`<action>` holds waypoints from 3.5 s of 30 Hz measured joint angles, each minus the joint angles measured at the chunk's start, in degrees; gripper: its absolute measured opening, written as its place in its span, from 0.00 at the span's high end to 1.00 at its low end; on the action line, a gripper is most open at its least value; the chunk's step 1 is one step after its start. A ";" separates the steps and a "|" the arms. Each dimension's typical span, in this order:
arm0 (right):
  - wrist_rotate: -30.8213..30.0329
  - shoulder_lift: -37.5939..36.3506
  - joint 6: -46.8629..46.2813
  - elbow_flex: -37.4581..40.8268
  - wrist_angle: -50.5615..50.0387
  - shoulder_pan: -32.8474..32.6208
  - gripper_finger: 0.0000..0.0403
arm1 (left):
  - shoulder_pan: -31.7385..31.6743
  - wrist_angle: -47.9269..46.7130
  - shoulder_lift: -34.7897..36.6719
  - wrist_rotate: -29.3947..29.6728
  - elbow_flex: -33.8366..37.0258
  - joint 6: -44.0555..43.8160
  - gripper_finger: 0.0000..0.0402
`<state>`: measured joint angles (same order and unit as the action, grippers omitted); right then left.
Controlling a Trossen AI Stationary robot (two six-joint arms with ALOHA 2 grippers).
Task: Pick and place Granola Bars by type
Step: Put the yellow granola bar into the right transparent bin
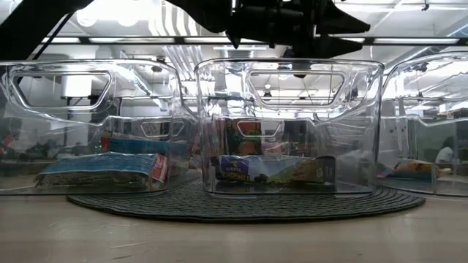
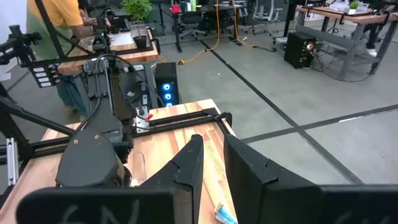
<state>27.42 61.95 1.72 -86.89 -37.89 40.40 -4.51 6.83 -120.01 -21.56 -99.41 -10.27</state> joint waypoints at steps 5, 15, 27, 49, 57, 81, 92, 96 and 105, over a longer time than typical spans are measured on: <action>0.00 0.00 0.00 0.00 0.00 0.00 0.86 | 0.00 -0.67 0.84 0.00 -0.93 -0.16 0.68; 0.00 0.00 -0.02 0.01 -0.07 -0.02 0.86 | -0.38 -3.39 7.27 -0.02 -1.71 2.47 0.99; -0.04 0.00 0.42 0.02 -1.95 0.00 0.86 | -0.77 -25.45 25.37 9.64 -1.22 15.96 1.00; -2.02 21.36 -16.61 -5.32 -1.96 -0.92 0.62 | -1.42 -24.31 63.55 34.84 26.99 10.07 1.00; -5.02 34.06 -18.36 -14.14 -2.46 -1.05 0.44 | -1.42 -24.65 69.83 35.92 31.79 8.82 1.00; -25.94 62.16 -27.47 -28.25 -25.47 -1.03 0.44 | -1.42 -26.77 70.32 36.50 32.41 8.56 1.00; -26.77 66.23 -27.26 -25.40 -24.83 -0.57 0.44 | -1.42 -27.47 70.31 36.48 32.41 8.25 1.00; -26.62 67.67 -27.27 -24.27 -23.57 -0.66 0.44 | -1.42 -27.49 70.31 36.48 32.41 8.25 1.00; -26.12 70.34 -27.73 -22.21 -21.36 -0.59 0.44 | -1.42 -27.54 70.31 36.48 32.41 7.86 1.00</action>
<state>1.30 132.29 -26.01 -109.10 -59.25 39.81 -5.93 -20.71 -49.69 14.92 -67.00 -2.42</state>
